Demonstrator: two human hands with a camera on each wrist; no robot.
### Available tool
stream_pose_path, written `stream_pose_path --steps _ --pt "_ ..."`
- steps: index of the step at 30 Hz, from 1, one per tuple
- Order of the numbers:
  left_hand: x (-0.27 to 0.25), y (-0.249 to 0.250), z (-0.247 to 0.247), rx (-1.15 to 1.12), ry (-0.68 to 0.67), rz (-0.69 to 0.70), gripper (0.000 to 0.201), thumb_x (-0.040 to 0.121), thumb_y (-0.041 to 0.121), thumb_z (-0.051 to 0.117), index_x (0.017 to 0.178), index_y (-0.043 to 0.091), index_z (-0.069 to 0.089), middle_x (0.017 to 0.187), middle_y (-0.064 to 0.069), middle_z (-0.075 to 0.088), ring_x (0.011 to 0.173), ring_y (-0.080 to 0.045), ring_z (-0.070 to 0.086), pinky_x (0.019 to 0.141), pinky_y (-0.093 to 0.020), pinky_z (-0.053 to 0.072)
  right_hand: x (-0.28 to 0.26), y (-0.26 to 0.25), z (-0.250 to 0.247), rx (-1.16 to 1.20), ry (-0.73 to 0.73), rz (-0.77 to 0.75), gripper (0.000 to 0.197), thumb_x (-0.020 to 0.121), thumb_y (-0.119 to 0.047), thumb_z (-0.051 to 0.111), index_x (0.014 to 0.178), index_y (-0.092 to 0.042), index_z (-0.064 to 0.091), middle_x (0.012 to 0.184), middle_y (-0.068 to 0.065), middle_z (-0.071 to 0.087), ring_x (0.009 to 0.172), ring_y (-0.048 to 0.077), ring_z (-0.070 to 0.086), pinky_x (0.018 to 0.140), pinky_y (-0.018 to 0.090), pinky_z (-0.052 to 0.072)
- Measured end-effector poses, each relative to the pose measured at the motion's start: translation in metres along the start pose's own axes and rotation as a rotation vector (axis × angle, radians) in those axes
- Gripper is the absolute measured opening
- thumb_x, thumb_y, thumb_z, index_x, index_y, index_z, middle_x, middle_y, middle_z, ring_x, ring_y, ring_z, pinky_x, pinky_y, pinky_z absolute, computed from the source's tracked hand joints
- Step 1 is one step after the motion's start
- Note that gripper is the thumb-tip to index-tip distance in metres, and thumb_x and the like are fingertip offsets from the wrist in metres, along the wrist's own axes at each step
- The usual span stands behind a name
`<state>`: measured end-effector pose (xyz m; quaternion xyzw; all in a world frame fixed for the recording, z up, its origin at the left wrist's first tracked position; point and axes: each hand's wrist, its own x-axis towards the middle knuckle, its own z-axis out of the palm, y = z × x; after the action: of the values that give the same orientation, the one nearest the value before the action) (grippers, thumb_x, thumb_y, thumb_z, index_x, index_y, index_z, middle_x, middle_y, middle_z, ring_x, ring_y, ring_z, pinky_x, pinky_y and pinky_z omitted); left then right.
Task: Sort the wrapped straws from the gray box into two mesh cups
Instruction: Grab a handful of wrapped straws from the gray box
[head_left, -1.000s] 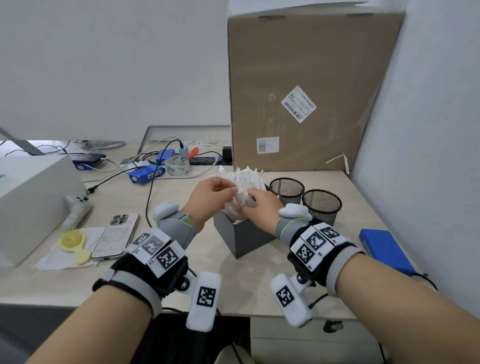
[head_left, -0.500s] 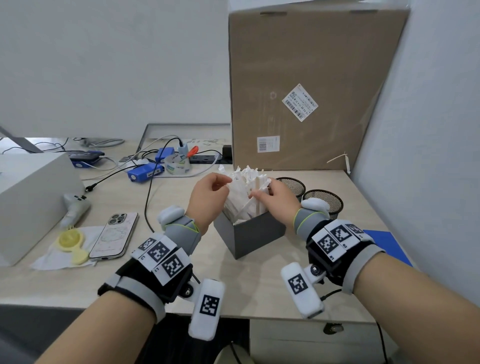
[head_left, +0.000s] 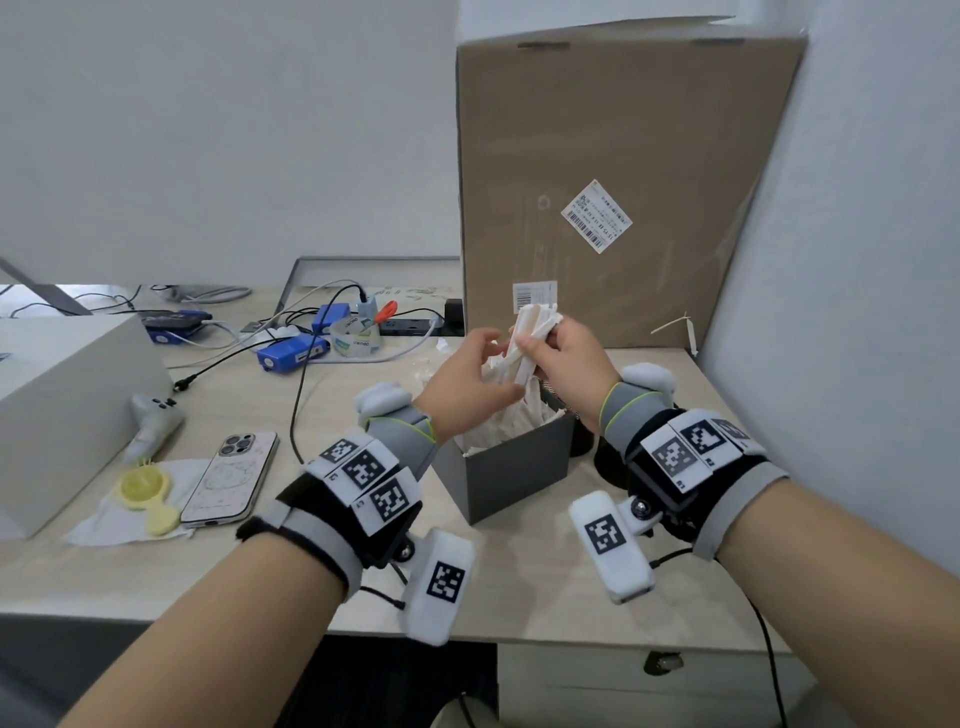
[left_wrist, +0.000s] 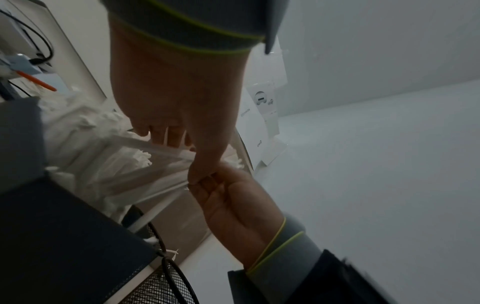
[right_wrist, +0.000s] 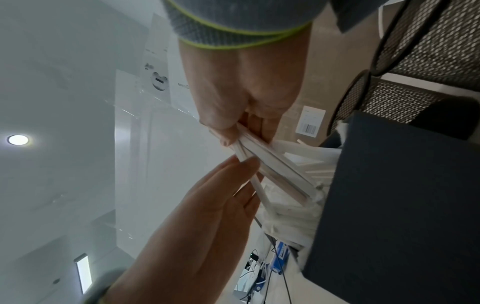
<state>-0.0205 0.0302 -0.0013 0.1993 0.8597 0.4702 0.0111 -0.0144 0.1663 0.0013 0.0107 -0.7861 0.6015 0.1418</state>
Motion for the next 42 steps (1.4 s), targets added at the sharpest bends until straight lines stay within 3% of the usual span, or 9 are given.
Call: stream_pose_path --steps 7,12,16,19,22,26,33,39,42 --pt "0.025 0.010 0.018 -0.107 0.088 -0.032 0.069 0.079 0.017 0.074 0.137 0.012 0.036 0.117 -0.005 0.060 0.105 -0.019 0.059 0.090 -0.034 0.050 0.000 -0.020 0.005 -0.003 0.078 -0.075 0.024 0.091 -0.011 0.057 0.114 -0.007 0.060 0.109 0.014 0.068 0.102 0.026 0.065 0.095 0.044 0.051" --pt "0.028 0.007 0.024 -0.248 0.130 0.002 0.044 0.087 0.009 0.062 0.127 0.006 0.045 0.107 -0.007 0.062 0.093 -0.015 0.059 0.077 -0.022 0.050 -0.002 -0.022 0.004 0.004 0.063 -0.114 0.025 0.091 -0.008 0.056 0.116 -0.006 0.059 0.112 0.014 0.068 0.105 0.026 0.065 0.095 0.041 0.051" --pt "0.023 0.011 0.022 -0.355 0.104 0.103 0.037 0.091 -0.006 0.047 0.127 0.006 0.046 0.098 0.001 0.061 0.075 0.005 0.061 0.061 -0.006 0.049 -0.005 -0.024 0.001 -0.005 -0.002 -0.172 0.024 0.091 -0.010 0.056 0.115 -0.007 0.060 0.112 0.013 0.068 0.102 0.023 0.065 0.084 0.035 0.055" --pt "0.019 0.008 0.020 -0.388 0.117 0.147 0.027 0.094 -0.004 0.042 0.116 0.004 0.054 0.089 0.002 0.062 0.068 0.004 0.061 0.062 -0.010 0.049 -0.006 -0.022 -0.002 0.030 -0.043 -0.198 0.032 0.089 -0.014 0.062 0.120 -0.011 0.057 0.117 0.006 0.066 0.105 0.015 0.062 0.076 0.022 0.052" --pt "0.018 -0.002 0.016 -0.435 0.185 0.081 0.017 0.098 0.007 0.043 0.110 0.005 0.055 0.077 -0.002 0.058 0.066 -0.007 0.056 0.062 -0.014 0.046 -0.007 -0.011 -0.010 -0.062 0.021 -0.228 0.029 0.087 -0.021 0.064 0.115 -0.016 0.060 0.112 -0.001 0.065 0.103 0.011 0.061 0.085 0.018 0.049" --pt "0.020 -0.009 0.005 -0.468 0.268 0.043 0.010 0.098 0.013 0.044 0.094 0.015 0.053 0.069 -0.002 0.056 0.067 -0.015 0.053 0.066 -0.027 0.042 -0.010 0.013 -0.012 -0.339 0.005 -0.149 0.015 0.086 -0.025 0.065 0.099 -0.019 0.065 0.093 -0.008 0.065 0.081 0.013 0.060 0.076 0.025 0.048" --pt "0.018 -0.013 -0.005 -0.532 0.308 0.019 0.016 0.094 0.008 0.043 0.086 0.018 0.052 0.061 0.000 0.046 0.060 -0.015 0.046 0.074 -0.038 0.041 -0.006 0.032 0.012 -0.724 -0.142 -0.081 0.030 0.083 -0.028 0.068 0.108 -0.013 0.062 0.107 0.002 0.066 0.091 0.019 0.058 0.071 0.023 0.034" --pt "0.014 -0.012 -0.011 -0.586 0.298 0.016 0.018 0.092 0.002 0.042 0.084 0.016 0.051 0.065 0.000 0.041 0.054 -0.013 0.041 0.067 -0.034 0.039 -0.009 0.038 0.027 -0.783 -0.277 -0.038 0.017 0.080 -0.024 0.069 0.095 -0.017 0.070 0.101 0.002 0.070 0.095 0.019 0.063 0.059 0.022 0.035" --pt "0.013 -0.011 -0.012 -0.584 0.290 0.005 0.018 0.092 0.002 0.042 0.085 0.015 0.051 0.062 0.000 0.039 0.052 -0.012 0.039 0.061 -0.029 0.039 -0.011 0.035 0.029 -0.729 -0.309 -0.033 0.019 0.079 -0.027 0.071 0.094 -0.015 0.071 0.097 0.002 0.069 0.086 0.015 0.059 0.066 0.021 0.038"
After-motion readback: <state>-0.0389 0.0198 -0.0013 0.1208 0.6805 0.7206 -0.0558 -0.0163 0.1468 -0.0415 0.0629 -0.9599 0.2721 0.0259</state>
